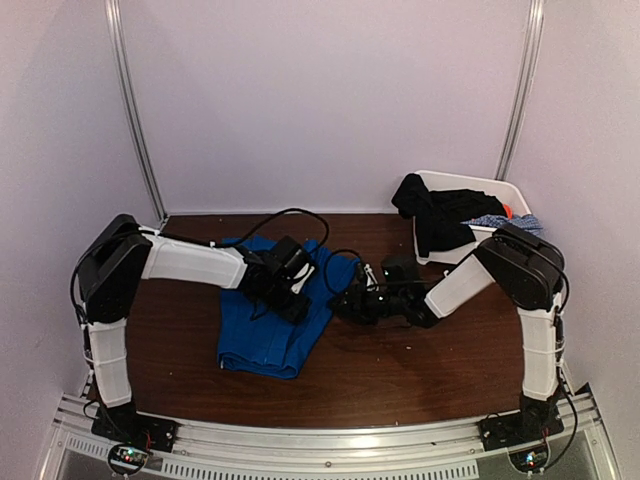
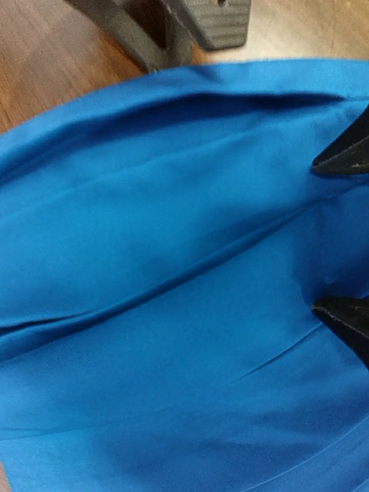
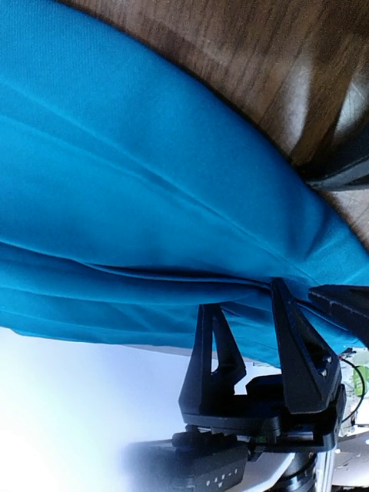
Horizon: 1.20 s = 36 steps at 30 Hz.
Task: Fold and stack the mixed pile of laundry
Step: Adjust the rectangle-folded skirt at the center of the board.
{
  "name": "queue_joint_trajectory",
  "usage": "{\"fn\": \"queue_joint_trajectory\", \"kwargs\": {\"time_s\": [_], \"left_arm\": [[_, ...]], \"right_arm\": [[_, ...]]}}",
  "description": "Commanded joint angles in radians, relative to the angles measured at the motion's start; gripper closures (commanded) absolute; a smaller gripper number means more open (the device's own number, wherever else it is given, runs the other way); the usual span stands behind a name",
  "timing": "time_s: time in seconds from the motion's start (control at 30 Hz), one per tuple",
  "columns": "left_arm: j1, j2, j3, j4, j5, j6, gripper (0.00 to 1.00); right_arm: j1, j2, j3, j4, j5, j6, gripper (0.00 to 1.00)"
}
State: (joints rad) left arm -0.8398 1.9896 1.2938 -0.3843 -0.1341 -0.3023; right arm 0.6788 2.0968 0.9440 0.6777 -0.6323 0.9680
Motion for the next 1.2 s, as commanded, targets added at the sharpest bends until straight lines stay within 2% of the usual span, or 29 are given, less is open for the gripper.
{"fn": "queue_joint_trajectory", "kwargs": {"time_s": [0.0,0.17,0.3,0.37,0.4,0.83,0.97,1.17], "left_arm": [[0.003,0.026,0.044,-0.046,-0.088,-0.026,0.50],[0.002,-0.001,0.041,-0.042,-0.077,-0.029,0.68],[0.002,-0.039,0.020,-0.016,-0.077,-0.025,0.92],[0.002,-0.062,0.007,0.000,-0.057,-0.013,1.00],[0.002,-0.074,0.001,0.009,-0.049,-0.009,1.00],[0.002,-0.199,-0.059,0.062,0.121,0.037,1.00],[0.002,-0.188,-0.039,0.060,0.229,0.036,1.00],[0.003,-0.144,0.003,0.047,0.271,0.013,1.00]], "right_arm": [[0.007,0.034,-0.006,-0.021,0.061,0.020,0.61],[0.008,0.048,-0.011,-0.024,0.078,0.018,0.80],[0.008,0.068,-0.017,0.013,0.067,0.032,0.92],[0.008,0.077,-0.016,0.030,0.061,0.041,0.98],[0.008,0.082,-0.017,0.039,0.057,0.046,1.00],[0.010,0.099,-0.020,0.091,0.043,0.072,1.00],[0.009,0.101,-0.022,0.107,0.040,0.077,1.00],[0.012,0.101,-0.025,0.124,0.036,0.081,1.00]]}}
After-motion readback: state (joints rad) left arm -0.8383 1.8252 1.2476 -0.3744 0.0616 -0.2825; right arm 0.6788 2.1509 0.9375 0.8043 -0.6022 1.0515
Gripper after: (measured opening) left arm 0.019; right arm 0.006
